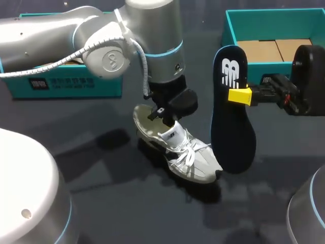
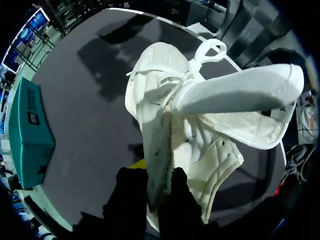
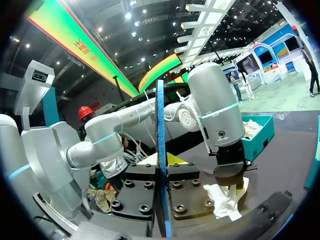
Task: Take the shoe out of the shoebox, open the shoe tongue, remove and reinsert the insole, then place the shoe into the shoebox
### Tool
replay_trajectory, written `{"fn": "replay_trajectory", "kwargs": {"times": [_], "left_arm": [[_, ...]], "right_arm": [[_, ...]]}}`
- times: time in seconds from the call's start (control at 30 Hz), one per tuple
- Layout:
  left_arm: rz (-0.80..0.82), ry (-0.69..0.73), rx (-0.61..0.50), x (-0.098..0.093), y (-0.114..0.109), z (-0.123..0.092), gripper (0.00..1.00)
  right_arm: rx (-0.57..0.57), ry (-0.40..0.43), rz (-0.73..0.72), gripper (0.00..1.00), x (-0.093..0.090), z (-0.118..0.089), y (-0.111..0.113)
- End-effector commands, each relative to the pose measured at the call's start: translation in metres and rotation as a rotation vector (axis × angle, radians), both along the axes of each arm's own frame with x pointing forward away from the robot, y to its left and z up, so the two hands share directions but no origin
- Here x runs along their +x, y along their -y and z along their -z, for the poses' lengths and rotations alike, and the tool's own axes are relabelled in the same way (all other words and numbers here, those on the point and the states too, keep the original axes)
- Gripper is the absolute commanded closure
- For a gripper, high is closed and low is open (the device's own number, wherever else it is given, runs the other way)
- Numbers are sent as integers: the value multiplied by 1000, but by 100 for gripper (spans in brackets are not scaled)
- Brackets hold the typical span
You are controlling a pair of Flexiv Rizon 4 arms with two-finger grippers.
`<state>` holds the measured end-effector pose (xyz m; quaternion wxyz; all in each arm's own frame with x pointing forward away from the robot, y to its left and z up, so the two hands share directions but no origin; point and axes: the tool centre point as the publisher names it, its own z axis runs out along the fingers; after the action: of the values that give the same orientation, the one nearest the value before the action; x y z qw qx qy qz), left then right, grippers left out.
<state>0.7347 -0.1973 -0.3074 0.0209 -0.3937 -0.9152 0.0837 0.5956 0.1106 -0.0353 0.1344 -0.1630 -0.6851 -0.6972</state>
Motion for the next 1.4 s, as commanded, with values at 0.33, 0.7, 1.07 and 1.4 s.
{"fn": "replay_trajectory", "kwargs": {"times": [0.33, 0.7, 1.07, 1.4], "left_arm": [[453, 79, -33, 1, -32, -13, 100], [565, 67, -45, -14, -22, -3, 100], [656, 68, -59, -17, 4, 17, 100], [696, 59, -50, -16, 19, 36, 100]], "right_arm": [[-31, -2, 82, 100, -10, 0, 2], [-31, -2, 82, 100, -10, 0, 2], [-31, -2, 82, 100, -10, 0, 2], [-31, -2, 82, 100, -10, 0, 2]]}}
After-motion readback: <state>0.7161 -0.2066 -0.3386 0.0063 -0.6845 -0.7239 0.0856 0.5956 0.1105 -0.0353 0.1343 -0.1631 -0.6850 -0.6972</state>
